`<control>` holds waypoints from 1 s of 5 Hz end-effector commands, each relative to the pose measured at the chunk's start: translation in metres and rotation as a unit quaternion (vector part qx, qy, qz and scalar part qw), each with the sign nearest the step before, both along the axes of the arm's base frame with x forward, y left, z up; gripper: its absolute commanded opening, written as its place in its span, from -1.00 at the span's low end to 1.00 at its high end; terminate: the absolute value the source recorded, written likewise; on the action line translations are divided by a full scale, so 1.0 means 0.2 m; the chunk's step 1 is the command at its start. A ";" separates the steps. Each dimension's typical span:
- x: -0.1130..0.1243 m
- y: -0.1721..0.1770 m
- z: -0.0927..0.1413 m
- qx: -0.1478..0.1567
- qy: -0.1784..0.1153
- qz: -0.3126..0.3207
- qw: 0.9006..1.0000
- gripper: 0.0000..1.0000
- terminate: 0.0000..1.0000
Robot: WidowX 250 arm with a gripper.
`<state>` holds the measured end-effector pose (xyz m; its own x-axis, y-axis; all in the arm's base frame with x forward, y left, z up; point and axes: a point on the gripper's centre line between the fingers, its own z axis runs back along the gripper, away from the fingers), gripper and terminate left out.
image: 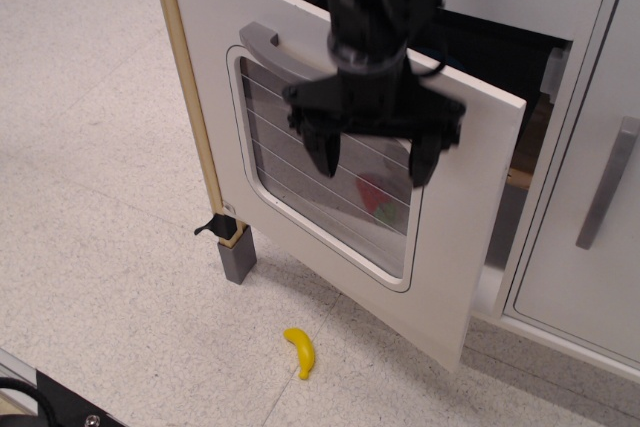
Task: Close oven
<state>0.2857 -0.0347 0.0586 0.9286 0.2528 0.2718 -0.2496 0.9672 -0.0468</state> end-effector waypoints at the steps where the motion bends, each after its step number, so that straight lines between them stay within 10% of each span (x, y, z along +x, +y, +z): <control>1: 0.17 0.00 -0.04 -0.023 -0.059 -0.055 0.996 1.00 -1.00; 5: 0.46 -0.12 -0.09 -0.006 -0.131 -0.066 0.989 1.00 -1.00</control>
<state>0.3676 -0.0548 0.0233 0.8715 0.1408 0.4697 -0.1084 0.9895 -0.0956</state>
